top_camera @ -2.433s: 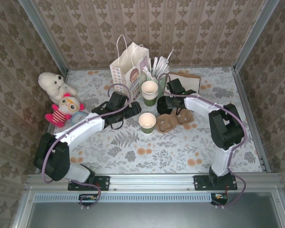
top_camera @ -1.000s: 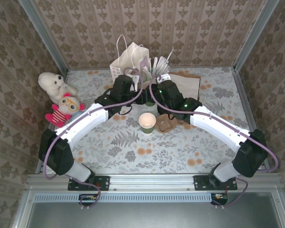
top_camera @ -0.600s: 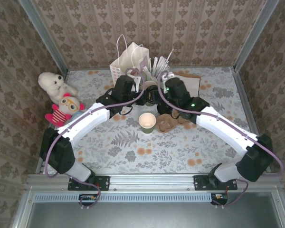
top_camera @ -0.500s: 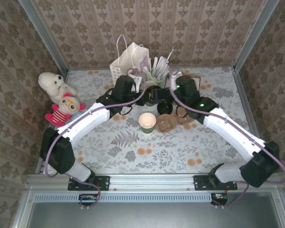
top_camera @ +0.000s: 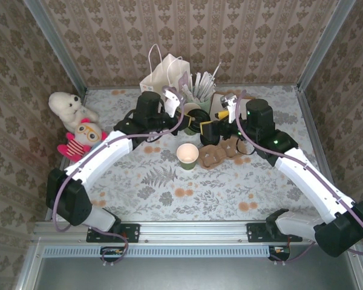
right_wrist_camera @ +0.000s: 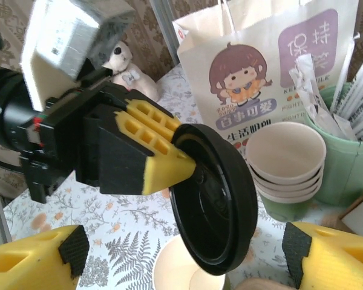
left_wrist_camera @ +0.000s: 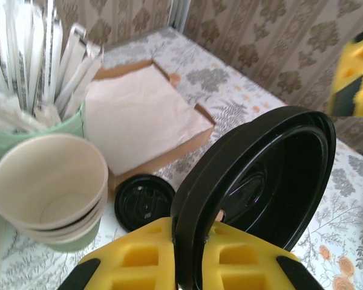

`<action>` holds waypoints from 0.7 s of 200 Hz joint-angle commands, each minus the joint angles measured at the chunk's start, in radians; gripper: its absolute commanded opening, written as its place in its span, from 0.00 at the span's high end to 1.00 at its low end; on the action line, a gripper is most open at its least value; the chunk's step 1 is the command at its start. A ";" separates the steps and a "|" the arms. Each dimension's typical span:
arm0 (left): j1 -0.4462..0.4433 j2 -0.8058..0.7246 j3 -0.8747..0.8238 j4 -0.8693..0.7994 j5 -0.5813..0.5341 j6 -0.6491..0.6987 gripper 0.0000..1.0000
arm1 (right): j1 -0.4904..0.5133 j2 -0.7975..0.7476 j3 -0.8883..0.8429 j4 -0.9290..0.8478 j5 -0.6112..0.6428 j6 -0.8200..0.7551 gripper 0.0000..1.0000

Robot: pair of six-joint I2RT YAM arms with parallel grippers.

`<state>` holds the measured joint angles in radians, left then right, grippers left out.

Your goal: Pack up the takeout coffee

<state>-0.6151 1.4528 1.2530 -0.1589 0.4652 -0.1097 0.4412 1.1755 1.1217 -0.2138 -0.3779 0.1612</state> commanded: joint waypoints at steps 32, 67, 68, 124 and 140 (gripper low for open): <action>0.021 -0.086 0.042 0.073 0.075 0.038 1.00 | -0.004 0.030 0.028 0.156 -0.109 0.053 0.18; 0.023 -0.110 0.045 0.069 0.083 0.045 1.00 | -0.001 0.091 0.068 0.182 -0.118 0.092 0.19; 0.023 -0.110 0.044 0.070 0.084 0.046 1.00 | 0.000 0.092 0.068 0.184 -0.115 0.092 0.19; 0.026 -0.120 0.047 0.065 0.087 0.048 1.00 | -0.001 0.111 0.050 0.296 -0.178 0.074 0.48; 0.026 -0.117 0.049 0.080 0.095 0.036 1.00 | -0.002 0.117 0.054 0.289 -0.186 0.047 0.56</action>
<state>-0.5964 1.3617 1.2671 -0.1112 0.5289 -0.0818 0.4412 1.2839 1.1572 0.0212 -0.5117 0.2344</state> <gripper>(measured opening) 0.102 0.487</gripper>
